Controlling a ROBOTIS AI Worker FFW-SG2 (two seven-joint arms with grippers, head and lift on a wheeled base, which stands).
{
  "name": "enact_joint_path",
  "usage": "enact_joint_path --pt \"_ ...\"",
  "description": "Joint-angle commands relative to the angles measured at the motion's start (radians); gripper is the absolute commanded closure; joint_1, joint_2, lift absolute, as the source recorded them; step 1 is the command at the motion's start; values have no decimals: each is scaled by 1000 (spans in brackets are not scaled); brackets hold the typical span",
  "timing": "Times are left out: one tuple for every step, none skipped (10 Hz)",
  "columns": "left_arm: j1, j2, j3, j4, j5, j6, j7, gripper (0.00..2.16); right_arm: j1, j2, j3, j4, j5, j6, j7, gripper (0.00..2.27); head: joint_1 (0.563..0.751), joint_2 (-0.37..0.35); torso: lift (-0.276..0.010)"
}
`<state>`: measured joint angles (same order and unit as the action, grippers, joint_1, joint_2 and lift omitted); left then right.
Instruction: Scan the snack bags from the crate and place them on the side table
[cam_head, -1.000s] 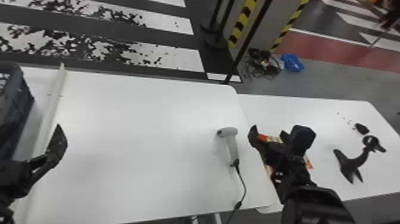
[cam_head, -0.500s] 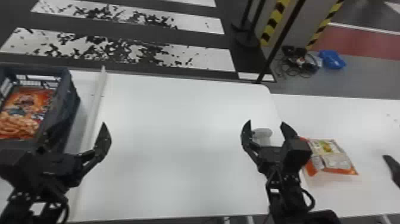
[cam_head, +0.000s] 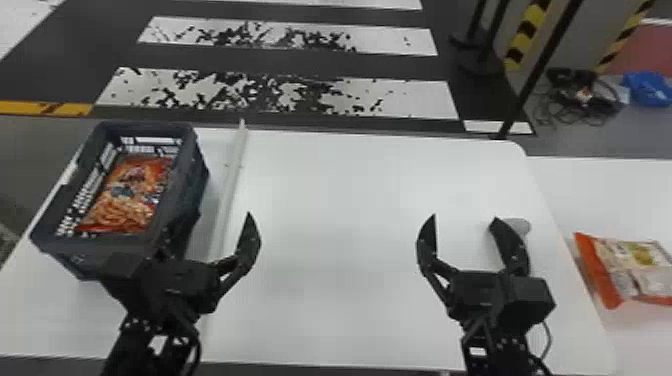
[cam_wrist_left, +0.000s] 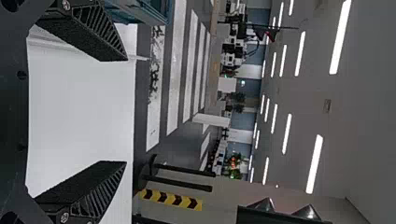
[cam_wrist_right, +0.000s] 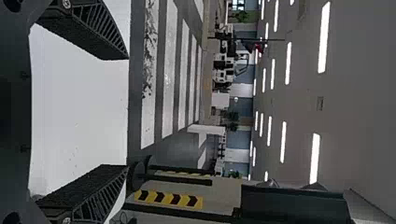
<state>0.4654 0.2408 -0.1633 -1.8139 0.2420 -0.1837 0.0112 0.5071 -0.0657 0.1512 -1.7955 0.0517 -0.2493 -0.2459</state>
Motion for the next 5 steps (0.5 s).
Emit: enact_joint_path --pt "7 0 -1 -7 -3 -13 3 83 7 4 24 27 4 -74 -18 49 695 -15 -50" --pt "12 3 7 -27 -4 -16 3 83 10 4 28 31 5 -83 -18 49 695 -11 -50" --pt "24 9 42 -70 -4 -4 0 87 13 4 28 31 4 -92 -18 49 695 -3 -50" --pt "25 17 88 -117 -4 33 -7 87 14 4 30 31 4 -92 -18 49 695 11 -50" --pt "16 26 142 -147 -4 63 -17 87 14 3 30 31 5 -92 -16 49 695 23 -50"
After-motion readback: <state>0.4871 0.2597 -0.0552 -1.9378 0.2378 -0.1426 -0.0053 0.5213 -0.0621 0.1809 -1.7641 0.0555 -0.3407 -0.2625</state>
